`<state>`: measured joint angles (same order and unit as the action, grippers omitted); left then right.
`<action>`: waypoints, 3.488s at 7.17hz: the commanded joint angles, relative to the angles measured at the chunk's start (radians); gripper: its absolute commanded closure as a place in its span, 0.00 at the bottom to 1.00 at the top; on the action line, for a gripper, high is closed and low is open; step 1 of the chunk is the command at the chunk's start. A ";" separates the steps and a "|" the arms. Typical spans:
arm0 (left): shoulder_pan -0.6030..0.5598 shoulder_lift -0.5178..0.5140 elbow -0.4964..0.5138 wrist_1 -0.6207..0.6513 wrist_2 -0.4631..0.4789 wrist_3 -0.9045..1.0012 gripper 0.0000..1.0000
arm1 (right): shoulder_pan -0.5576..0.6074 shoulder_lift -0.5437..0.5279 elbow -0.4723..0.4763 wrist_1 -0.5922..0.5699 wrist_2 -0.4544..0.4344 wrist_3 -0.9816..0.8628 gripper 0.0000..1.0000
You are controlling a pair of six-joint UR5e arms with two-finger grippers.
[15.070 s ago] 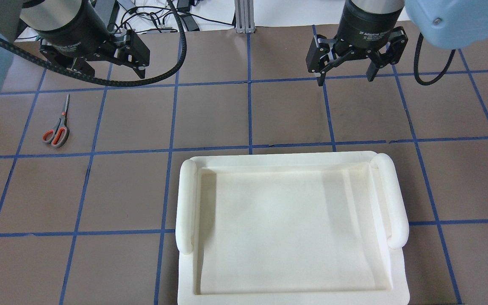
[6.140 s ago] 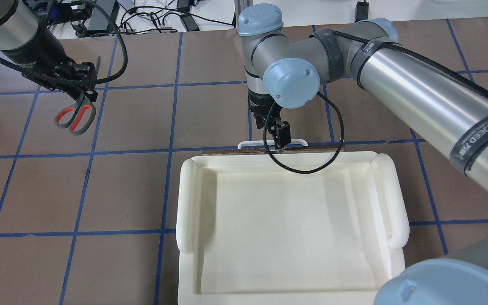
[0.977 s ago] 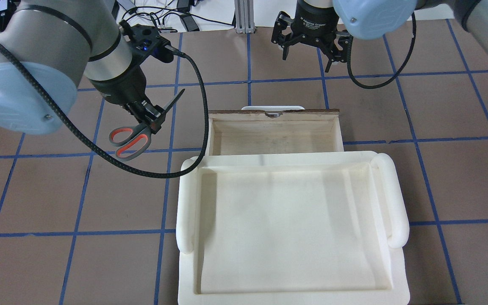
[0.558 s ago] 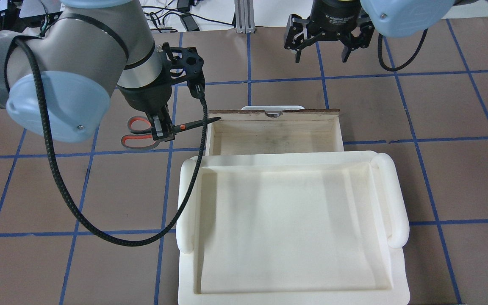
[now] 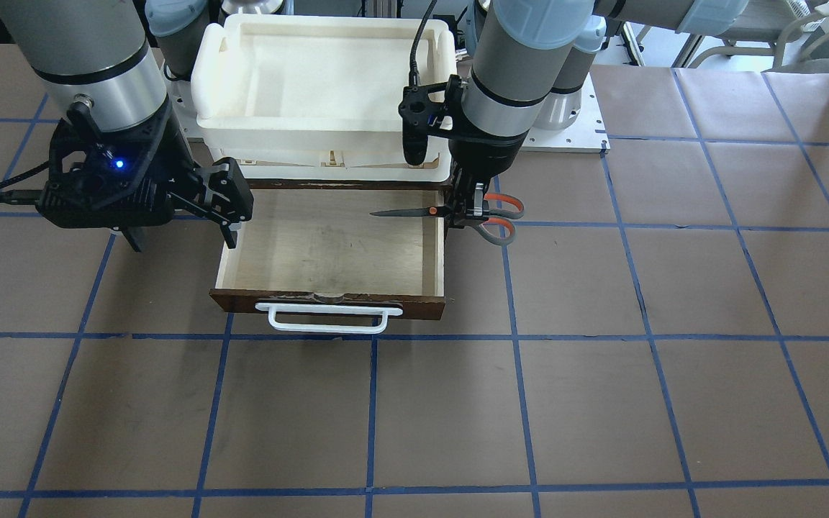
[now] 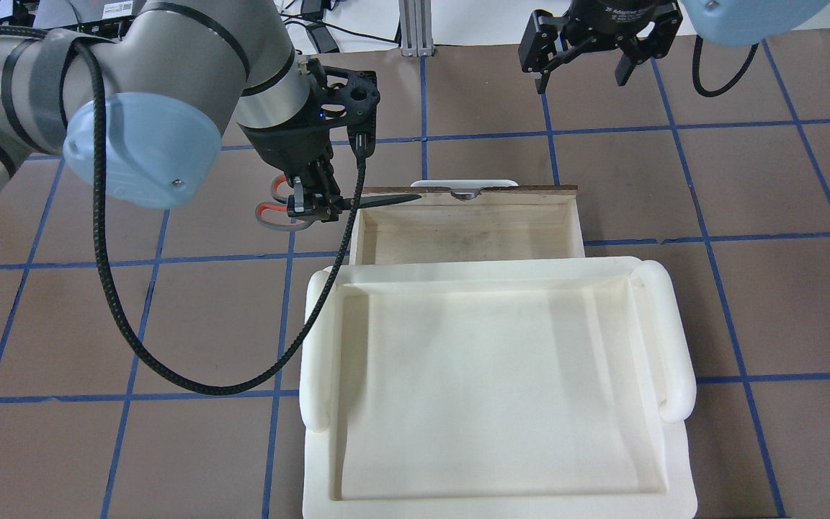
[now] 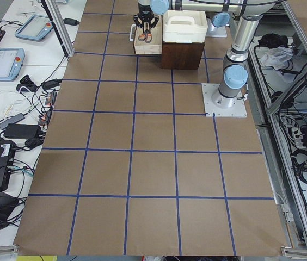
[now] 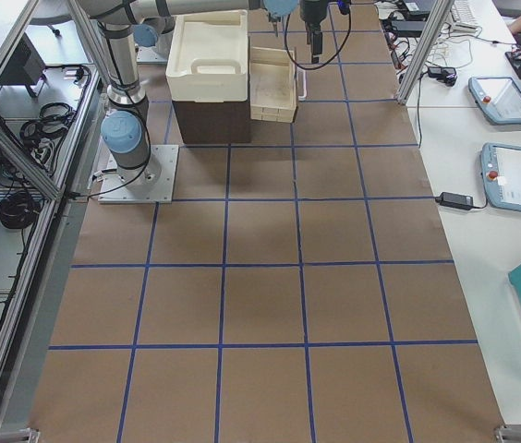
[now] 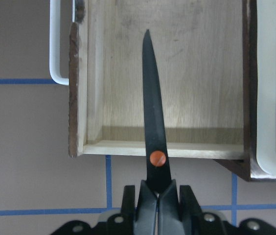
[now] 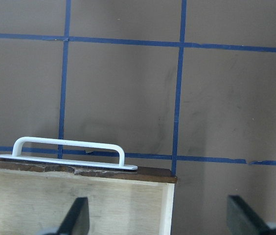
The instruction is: Place scissors in drawer with both arms
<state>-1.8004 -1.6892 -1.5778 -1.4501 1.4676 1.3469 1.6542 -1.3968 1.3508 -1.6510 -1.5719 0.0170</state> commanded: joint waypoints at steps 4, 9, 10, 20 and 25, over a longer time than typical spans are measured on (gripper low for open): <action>-0.184 -0.182 0.094 0.048 -0.015 -0.126 0.99 | -0.007 -0.045 0.073 -0.001 -0.020 -0.014 0.00; -0.235 -0.260 0.094 0.132 -0.015 -0.213 0.99 | -0.024 -0.050 0.073 0.086 -0.008 -0.015 0.00; -0.247 -0.267 0.096 0.134 -0.013 -0.230 0.99 | -0.024 -0.050 0.073 0.088 -0.008 -0.015 0.00; -0.286 -0.274 0.075 0.120 0.000 -0.285 0.00 | -0.025 -0.053 0.073 0.080 -0.017 -0.014 0.00; -0.275 -0.268 0.093 0.132 0.003 -0.276 0.00 | -0.022 -0.053 0.073 0.083 -0.007 -0.008 0.00</action>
<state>-2.0834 -1.9593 -1.4933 -1.3238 1.4709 1.0654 1.6297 -1.4496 1.4235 -1.5688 -1.5839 0.0085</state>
